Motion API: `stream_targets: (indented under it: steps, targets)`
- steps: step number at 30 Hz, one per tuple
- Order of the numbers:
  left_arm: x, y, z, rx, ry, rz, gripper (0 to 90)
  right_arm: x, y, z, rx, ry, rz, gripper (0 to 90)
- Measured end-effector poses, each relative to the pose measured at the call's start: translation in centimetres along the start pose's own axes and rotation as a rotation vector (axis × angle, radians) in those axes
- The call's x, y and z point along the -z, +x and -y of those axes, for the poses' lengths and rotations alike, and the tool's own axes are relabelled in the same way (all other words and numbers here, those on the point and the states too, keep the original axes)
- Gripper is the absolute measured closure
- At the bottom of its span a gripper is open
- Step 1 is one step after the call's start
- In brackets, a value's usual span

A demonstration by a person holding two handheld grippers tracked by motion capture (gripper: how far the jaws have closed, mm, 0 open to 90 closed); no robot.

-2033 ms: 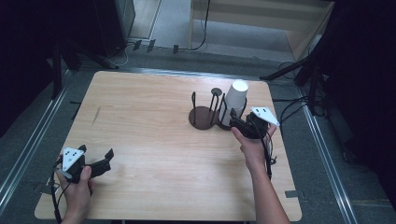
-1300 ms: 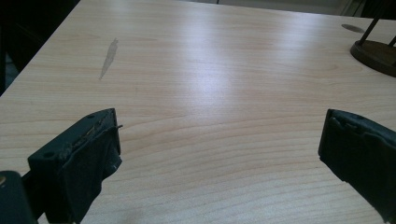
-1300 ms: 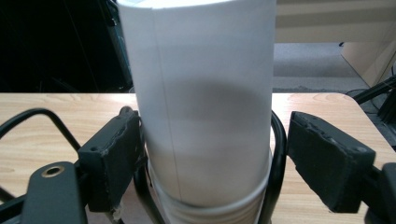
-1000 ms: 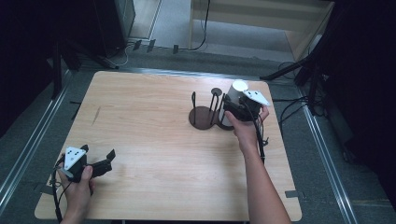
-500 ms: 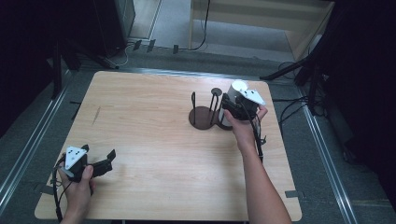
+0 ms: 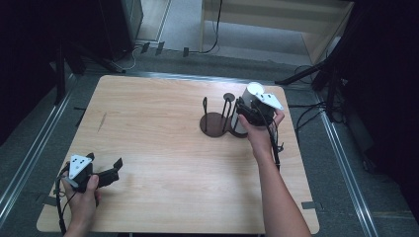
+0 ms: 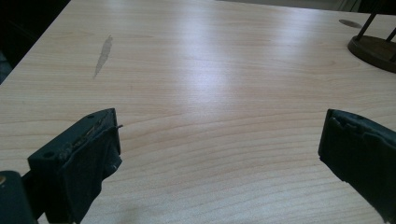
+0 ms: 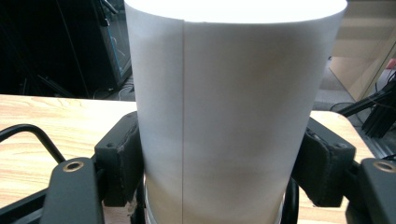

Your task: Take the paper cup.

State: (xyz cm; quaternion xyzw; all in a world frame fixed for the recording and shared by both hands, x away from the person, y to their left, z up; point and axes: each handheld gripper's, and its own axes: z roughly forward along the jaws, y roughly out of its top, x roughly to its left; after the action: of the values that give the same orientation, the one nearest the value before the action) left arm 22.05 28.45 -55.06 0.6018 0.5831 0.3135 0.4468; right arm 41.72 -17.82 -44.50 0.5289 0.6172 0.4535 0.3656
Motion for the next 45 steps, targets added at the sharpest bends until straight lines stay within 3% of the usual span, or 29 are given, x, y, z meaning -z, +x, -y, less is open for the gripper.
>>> stream_targets:
  steps: [14,27,34,43,45]
  targets:
    - [0.0,0.1,0.0,0.013,-0.001,0.008,0.0,1.5,-0.2,-1.9,0.003,-0.046,-0.025,28.4]
    - [0.0,0.2,0.0,0.02,-0.005,-0.005,0.0,3.2,-0.1,-3.7,0.003,-0.114,-0.009,29.0]
    - [0.1,0.3,0.0,0.022,-0.009,0.009,0.0,4.3,-0.5,-4.7,-0.014,-0.138,-0.009,28.9]
    - [0.2,0.3,-0.1,0.032,-0.011,0.0,0.0,6.6,-1.1,-5.1,-0.015,-0.151,-0.008,28.9]
    - [0.1,0.3,-0.1,0.026,-0.01,0.015,0.0,7.3,-1.2,-4.9,-0.017,-0.151,-0.013,28.9]
